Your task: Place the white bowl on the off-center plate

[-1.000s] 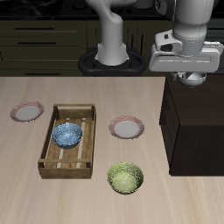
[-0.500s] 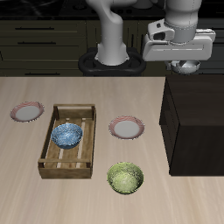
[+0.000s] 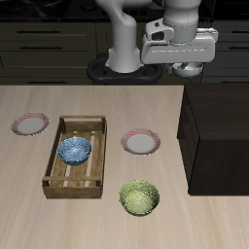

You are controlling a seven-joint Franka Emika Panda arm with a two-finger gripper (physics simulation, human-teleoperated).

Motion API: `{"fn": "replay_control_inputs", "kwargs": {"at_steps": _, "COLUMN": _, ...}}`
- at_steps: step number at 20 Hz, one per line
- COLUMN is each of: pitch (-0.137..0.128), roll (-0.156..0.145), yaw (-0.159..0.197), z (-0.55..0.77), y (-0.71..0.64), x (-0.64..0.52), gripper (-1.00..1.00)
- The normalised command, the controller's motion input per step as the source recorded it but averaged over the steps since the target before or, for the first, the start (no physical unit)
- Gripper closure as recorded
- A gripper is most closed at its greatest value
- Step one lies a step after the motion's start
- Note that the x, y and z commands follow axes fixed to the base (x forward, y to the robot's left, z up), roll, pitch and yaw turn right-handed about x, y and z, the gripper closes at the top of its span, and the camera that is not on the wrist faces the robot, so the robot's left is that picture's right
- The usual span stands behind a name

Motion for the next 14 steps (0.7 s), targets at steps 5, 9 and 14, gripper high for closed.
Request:
{"fn": "replay_control_inputs", "kwargs": {"at_steps": 5, "pitch": -0.017, "roll": -0.031, "yaw": 0.008, "z": 0.04, "y": -0.52, "x": -0.11, "gripper": 1.00}}
{"fn": "replay_control_inputs", "kwargs": {"at_steps": 9, "pitch": -0.008, "roll": -0.049, "yaw": 0.020, "z": -0.04, "y": -0.56, "x": -0.11, "gripper": 1.00}}
{"fn": "replay_control_inputs", "kwargs": {"at_steps": 14, "pitch": -0.021, "roll": -0.046, "yaw": 0.012, "z": -0.03, "y": -0.63, "x": -0.15, "gripper": 1.00}}
